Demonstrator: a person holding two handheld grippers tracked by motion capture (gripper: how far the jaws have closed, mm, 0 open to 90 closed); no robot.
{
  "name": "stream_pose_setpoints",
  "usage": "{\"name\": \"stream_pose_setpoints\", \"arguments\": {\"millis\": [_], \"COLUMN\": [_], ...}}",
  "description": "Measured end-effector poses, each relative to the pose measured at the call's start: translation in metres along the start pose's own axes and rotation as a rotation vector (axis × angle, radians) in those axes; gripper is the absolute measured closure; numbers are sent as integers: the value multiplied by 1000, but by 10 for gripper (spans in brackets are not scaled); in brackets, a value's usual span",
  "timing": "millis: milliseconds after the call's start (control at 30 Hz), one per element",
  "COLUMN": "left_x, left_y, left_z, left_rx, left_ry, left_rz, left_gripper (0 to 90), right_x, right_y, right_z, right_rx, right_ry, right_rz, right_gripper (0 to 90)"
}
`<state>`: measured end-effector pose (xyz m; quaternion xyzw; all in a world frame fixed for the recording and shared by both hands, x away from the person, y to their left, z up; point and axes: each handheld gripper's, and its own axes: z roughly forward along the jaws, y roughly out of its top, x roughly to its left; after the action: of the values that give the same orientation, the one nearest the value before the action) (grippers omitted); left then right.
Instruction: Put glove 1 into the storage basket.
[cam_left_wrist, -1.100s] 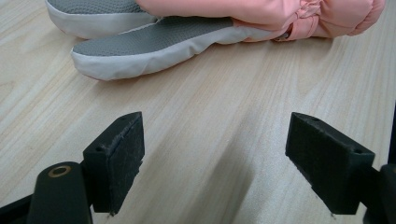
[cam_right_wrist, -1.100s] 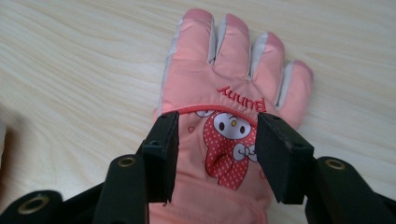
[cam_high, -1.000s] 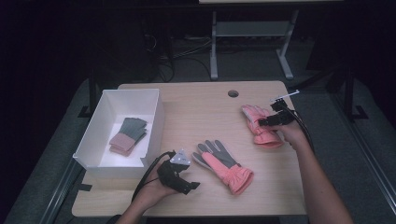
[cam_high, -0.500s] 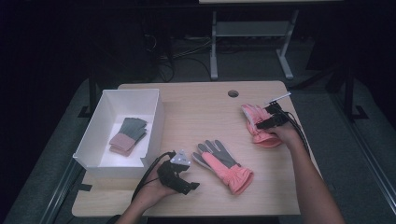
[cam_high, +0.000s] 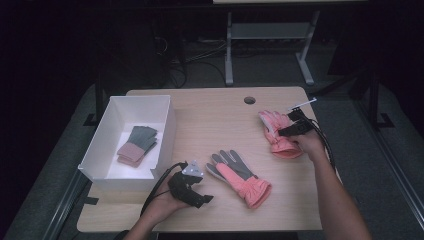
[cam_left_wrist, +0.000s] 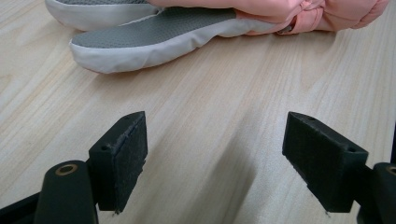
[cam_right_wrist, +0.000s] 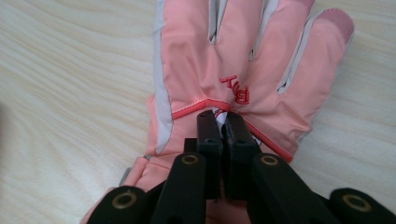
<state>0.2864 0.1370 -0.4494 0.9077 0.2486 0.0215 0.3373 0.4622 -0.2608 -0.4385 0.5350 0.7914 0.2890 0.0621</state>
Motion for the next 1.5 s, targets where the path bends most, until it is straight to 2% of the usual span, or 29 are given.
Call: {"name": "stream_pose_setpoints", "arguments": {"millis": [267,367,500,767,867,1000,1133,1233,1500], "left_x": [1,2,2,1,3,4,3,3,3], "left_y": [0,-1,-1,-1,-1,-1,-2,-1,-2], "left_z": [-2,-2,-2,-3,-4,-5,-6,-5,-5], "left_rx": [-10,-12,-9,-17,-18,-20,-19,-22,-30], "left_ry": [-1,-1,2,-2,-1,4,6,5,10], "left_rz": [-13,-17,-17,-21,-27,-26,-24,-21,-26], "left_gripper": [221,220,219,220,219,220,220,219,219], "right_x": [-1,1,3,14,21,34,54,68,107], "right_y": [-1,0,-2,-8,-10,-13,-17,-20,-24], "right_z": [-15,-26,-43,-68,-76,-87,-92,-93,-94], "right_rx": [-32,-52,-74,-101,-113,-111,-89,-84,-39], "right_ry": [29,45,77,92,117,146,191,239,309], "right_rz": [-9,-37,-46,-90,-107,-134,-186,-228,-320], "right_gripper": [876,876,875,874,875,875,875,875,875]}}
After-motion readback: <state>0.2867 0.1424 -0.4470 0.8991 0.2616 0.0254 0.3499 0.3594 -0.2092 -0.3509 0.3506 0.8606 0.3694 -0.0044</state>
